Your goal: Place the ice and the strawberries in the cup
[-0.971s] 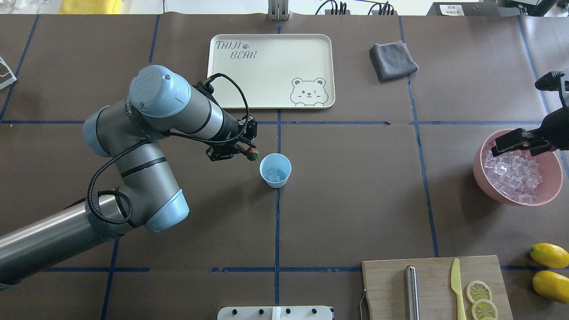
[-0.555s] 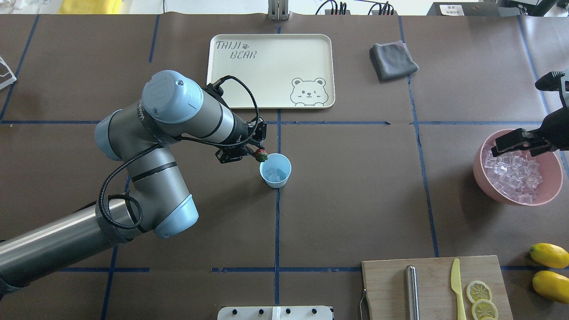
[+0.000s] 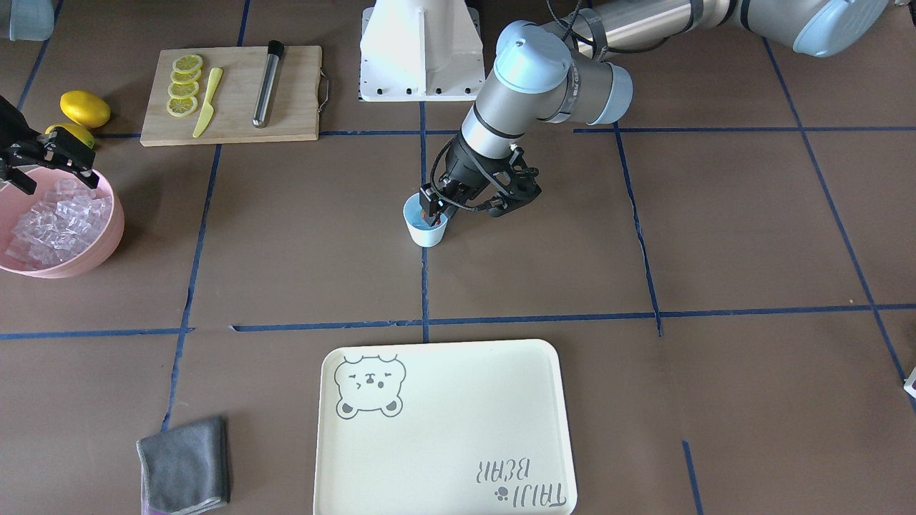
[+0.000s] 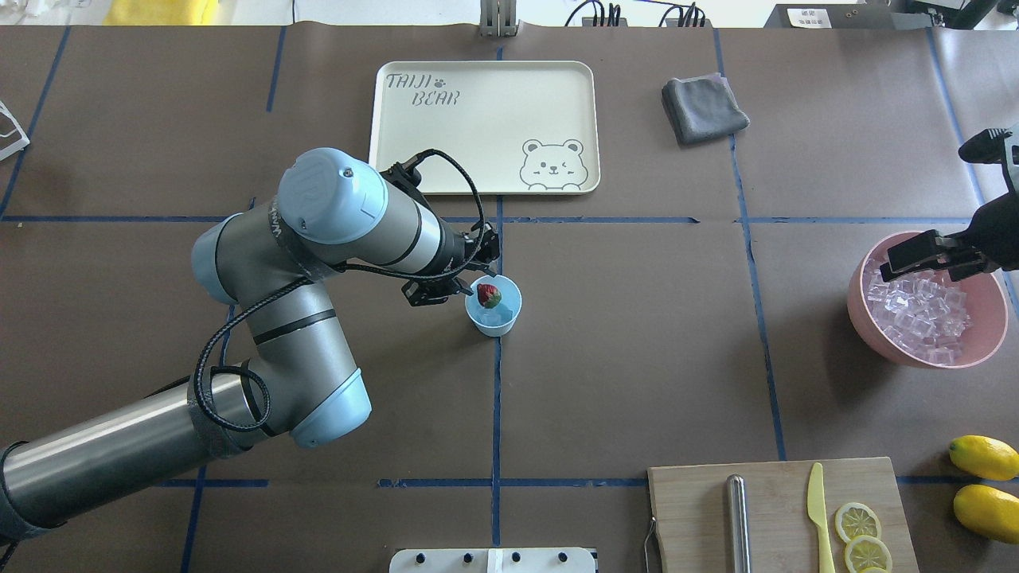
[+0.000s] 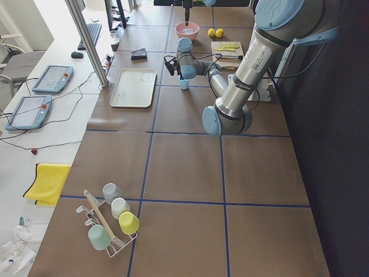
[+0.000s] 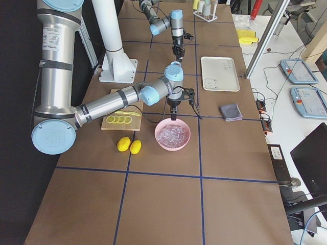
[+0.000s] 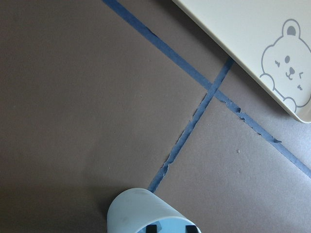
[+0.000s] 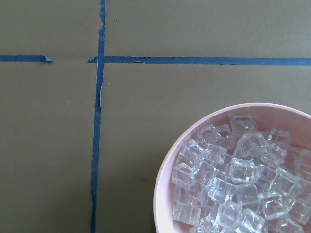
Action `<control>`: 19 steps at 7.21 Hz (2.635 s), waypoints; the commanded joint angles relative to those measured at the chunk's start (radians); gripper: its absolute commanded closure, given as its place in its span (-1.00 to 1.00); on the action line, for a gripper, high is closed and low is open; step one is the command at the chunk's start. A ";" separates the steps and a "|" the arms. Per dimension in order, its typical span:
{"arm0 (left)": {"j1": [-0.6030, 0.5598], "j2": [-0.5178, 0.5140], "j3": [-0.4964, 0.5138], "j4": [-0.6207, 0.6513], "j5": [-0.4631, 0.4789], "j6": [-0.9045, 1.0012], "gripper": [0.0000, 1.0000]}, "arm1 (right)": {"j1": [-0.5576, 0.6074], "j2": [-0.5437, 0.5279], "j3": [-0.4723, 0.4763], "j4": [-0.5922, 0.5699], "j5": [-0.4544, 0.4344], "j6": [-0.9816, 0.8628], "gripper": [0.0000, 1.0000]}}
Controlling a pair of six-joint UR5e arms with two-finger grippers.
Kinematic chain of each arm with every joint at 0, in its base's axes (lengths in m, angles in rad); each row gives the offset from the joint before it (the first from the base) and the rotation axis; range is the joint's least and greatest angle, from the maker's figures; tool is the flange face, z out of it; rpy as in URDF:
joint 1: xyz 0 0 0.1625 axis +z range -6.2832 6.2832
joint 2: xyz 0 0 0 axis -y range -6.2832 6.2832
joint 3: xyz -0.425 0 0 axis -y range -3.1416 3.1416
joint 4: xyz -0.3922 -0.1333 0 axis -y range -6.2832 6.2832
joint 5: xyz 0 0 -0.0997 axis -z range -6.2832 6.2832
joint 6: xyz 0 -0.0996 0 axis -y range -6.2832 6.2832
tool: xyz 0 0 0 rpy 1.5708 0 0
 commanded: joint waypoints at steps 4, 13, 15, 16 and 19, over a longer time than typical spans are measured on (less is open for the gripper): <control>-0.057 0.113 -0.095 0.011 -0.006 0.092 -0.99 | 0.081 0.002 -0.022 -0.018 0.026 -0.091 -0.98; -0.760 0.618 -0.483 0.827 -0.370 1.835 -0.99 | 0.370 0.039 -0.243 -0.218 0.089 -0.755 -0.98; -0.897 0.715 -0.307 0.813 -0.405 2.196 -0.99 | 0.380 0.039 -0.293 -0.184 0.086 -0.784 -0.98; -0.956 0.713 -0.212 0.811 -0.405 2.269 -0.99 | 0.397 0.039 -0.309 -0.183 0.087 -0.787 -0.99; -1.005 0.762 -0.185 0.812 -0.411 2.179 -1.00 | 0.434 0.033 -0.318 -0.186 0.088 -0.790 -0.99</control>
